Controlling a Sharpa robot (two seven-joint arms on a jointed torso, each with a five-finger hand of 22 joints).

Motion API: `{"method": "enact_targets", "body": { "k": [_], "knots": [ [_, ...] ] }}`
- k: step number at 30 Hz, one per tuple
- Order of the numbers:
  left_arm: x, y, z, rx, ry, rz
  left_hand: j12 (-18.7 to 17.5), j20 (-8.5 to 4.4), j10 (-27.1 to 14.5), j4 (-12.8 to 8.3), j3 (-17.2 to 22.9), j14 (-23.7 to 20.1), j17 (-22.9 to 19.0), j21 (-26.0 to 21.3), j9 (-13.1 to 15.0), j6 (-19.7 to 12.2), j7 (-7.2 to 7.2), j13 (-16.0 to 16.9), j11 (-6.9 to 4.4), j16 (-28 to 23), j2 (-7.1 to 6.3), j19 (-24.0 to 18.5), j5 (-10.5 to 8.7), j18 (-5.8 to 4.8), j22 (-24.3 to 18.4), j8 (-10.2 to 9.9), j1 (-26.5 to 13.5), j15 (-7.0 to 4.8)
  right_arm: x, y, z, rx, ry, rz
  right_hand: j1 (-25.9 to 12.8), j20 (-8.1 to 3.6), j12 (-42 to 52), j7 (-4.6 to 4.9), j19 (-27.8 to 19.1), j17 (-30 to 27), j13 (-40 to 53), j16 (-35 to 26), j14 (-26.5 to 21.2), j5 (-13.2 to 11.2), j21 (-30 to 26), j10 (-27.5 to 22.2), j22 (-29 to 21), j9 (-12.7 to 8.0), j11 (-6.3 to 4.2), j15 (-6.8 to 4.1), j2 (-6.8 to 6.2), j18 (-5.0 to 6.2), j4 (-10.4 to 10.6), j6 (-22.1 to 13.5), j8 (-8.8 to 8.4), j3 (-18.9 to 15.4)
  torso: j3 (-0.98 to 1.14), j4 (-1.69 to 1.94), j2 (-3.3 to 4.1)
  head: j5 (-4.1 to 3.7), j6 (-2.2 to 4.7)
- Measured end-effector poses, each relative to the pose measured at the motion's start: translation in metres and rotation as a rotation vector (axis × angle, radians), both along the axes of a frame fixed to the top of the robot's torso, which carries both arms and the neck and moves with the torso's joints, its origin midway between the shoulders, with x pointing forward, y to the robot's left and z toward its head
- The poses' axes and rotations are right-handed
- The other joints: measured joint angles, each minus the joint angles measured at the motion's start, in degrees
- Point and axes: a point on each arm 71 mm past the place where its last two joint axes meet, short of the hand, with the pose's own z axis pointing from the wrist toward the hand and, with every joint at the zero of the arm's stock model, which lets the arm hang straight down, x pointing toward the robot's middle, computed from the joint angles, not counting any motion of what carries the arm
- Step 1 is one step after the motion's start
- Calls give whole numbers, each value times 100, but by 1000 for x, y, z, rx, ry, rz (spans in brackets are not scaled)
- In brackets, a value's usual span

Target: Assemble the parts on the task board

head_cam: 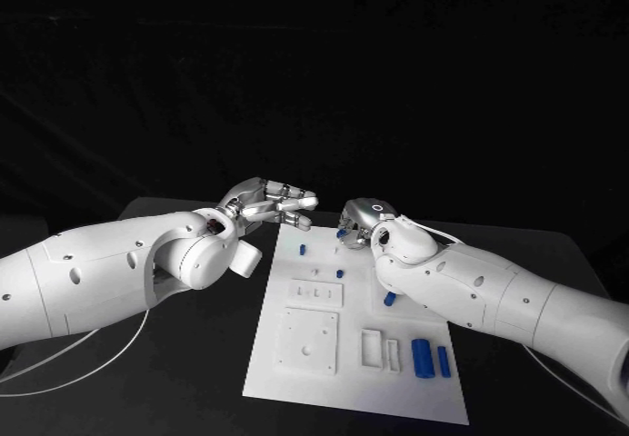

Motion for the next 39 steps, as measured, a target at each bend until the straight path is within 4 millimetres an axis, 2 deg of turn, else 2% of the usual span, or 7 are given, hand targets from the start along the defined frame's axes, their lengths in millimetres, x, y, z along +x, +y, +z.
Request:
{"method": "enact_targets", "body": {
  "k": [7, 12, 16, 24, 32, 36, 39],
  "knots": [
    [0, -1, 2, 2, -4, -3, 0, 0, -41, 0, 0, 0, 0, 0, 0, -20, 20, 0, 0, 0, 0, 0, 0, 0, -7, 0, 0, 0, 0, 2, -2, -2, 10, 2, -24, 20, 0, -2, 20, -14, 0, 0, 0, -40, -36, -35, 16, -1, 35, 0, -24, -1, 5, -21, -4, -40, 0, 1, 5, 32, -13],
    [1, -2, 2, 3, -5, -5, 0, 0, -41, 0, 0, 0, -1, 0, 0, -20, 20, 0, 0, 0, 0, 0, 0, 0, -7, 0, 0, 0, 1, 3, -5, 2, 19, -3, -113, 140, 0, 133, 48, -71, 0, -63, -9, -128, -176, -685, -13, -6, 230, 118, -309, 5, 73, -581, 30, -296, -3, -3, 4, 46, -22],
    [1, -2, 2, 4, -6, -3, 0, 0, -41, 0, 0, 0, 6, 0, 0, -20, 20, 0, -1, 0, 0, 0, 0, 0, -6, 0, 0, 0, 2, 2, -6, 12, 21, -7, 235, 289, 31, 276, 100, -165, 0, -91, 12, -128, -363, -1338, -135, -19, 403, 239, -442, 192, 176, -910, 30, -932, -3, -7, -1, 68, -31],
    [5, 3, 2, 10, -9, 13, 0, 0, -41, 0, 0, 0, 5, 0, 0, -20, 20, 0, -1, 0, 0, 0, 0, 0, -6, 0, 0, 0, 2, -5, -5, 34, 16, -9, 581, 339, 31, 243, 90, -251, 0, -91, -11, -128, -533, -1670, -197, -27, 482, 280, -670, 225, 609, -1308, 30, -1398, 1, -19, -12, 85, -40],
    [7, 11, 2, 15, -11, 32, 0, 0, -41, 16, 16, 0, 10, 22, 0, -20, 20, 0, -1, 22, 0, 0, 0, 0, -7, 0, 0, 0, -8, -31, 10, 88, -15, -2, 464, 303, 30, 245, 101, -271, 0, -91, -7, -104, -535, -988, -135, -26, 325, 228, -462, 225, 400, -1007, 30, -1054, 11, -37, -23, 37, 13],
    [8, 15, 2, 16, -13, 39, 0, 4, -61, 1, 32, -65, 0, 22, 0, -20, 20, 0, 20, 17, 0, -4, 0, -1, -17, 0, 0, 59, -9, -55, 28, 137, -33, -18, 270, 161, 88, 164, 102, -243, 32, -42, 19, 135, -535, -169, -53, -17, 117, 57, -496, 218, 337, -878, 30, -607, 19, -75, -35, 34, 44],
    [8, 18, 2, 17, -15, 44, 0, 31, -62, -14, 47, -105, -11, 22, 0, -20, 20, 0, 20, -12, 0, -32, 0, 0, -17, 0, 0, 44, -9, -75, 38, 177, -28, -35, 270, -1, 329, 82, 95, -177, 197, -17, 3, 478, -500, 473, 3, 32, -119, -102, -496, 83, 254, -707, 30, -814, 27, -119, -51, 42, 61]
  ]
}}
